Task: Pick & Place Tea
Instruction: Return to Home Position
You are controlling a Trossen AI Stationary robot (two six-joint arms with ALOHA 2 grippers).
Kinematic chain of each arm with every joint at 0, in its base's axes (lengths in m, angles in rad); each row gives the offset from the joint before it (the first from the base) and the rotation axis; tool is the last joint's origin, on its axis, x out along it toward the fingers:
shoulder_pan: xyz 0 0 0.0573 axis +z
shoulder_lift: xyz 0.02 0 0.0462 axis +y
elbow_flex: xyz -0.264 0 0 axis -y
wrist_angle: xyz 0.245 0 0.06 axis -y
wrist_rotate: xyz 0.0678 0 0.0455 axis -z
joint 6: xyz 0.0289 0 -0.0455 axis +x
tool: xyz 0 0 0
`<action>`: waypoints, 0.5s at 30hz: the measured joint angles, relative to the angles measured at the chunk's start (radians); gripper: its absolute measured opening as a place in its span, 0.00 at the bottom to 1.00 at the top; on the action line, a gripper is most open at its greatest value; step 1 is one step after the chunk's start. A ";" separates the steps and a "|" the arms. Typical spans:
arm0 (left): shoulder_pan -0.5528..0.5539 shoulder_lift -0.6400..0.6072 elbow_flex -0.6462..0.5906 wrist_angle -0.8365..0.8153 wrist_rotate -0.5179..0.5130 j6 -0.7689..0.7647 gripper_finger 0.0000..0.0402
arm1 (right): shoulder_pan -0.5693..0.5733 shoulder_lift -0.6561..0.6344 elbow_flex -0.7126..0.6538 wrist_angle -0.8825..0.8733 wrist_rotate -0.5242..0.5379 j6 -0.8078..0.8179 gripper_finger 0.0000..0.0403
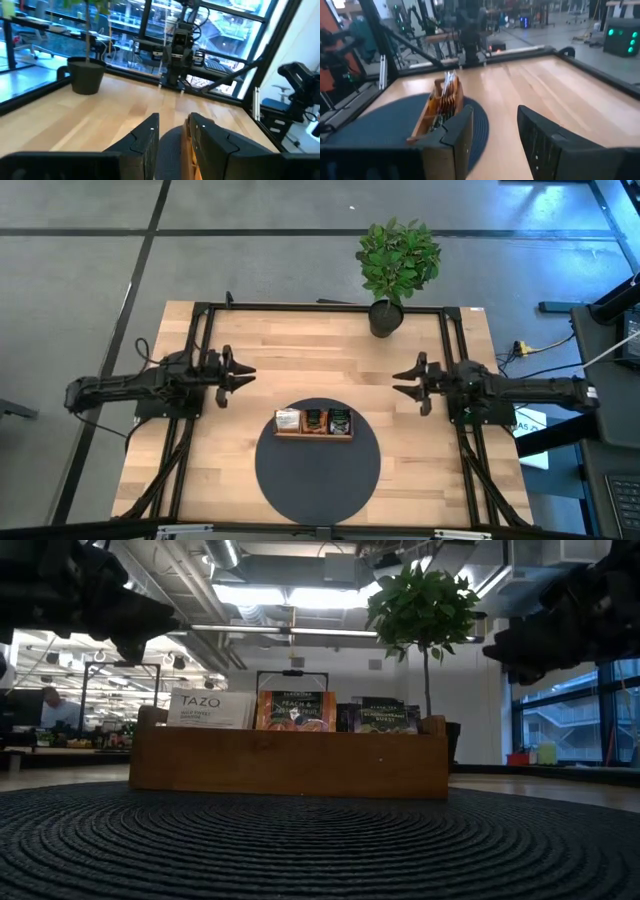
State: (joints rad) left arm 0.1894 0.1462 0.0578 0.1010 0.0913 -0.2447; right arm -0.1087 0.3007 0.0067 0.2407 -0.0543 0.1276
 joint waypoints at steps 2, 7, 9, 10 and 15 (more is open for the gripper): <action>0.020 -0.032 0.000 -0.035 0.006 -0.004 0.27 | -0.011 -0.035 0.000 -0.001 -0.001 0.009 0.39; 0.057 -0.122 0.000 -0.128 0.049 -0.014 0.27 | -0.046 -0.140 0.000 -0.022 -0.001 0.048 0.39; 0.068 -0.146 0.000 -0.157 0.078 -0.014 0.27 | -0.057 -0.190 0.000 -0.065 -0.001 0.048 0.39; 0.072 -0.146 0.001 -0.169 0.091 -0.017 0.27 | -0.062 -0.214 0.000 -0.081 -0.001 0.050 0.39; 0.082 -0.146 0.003 -0.193 0.131 -0.050 0.27 | -0.073 -0.299 0.002 -0.148 -0.003 0.054 0.39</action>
State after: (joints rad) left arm 0.2718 0.0002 0.0608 -0.0917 0.2220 -0.2943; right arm -0.1818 0.0020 0.0082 0.0929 -0.0573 0.1820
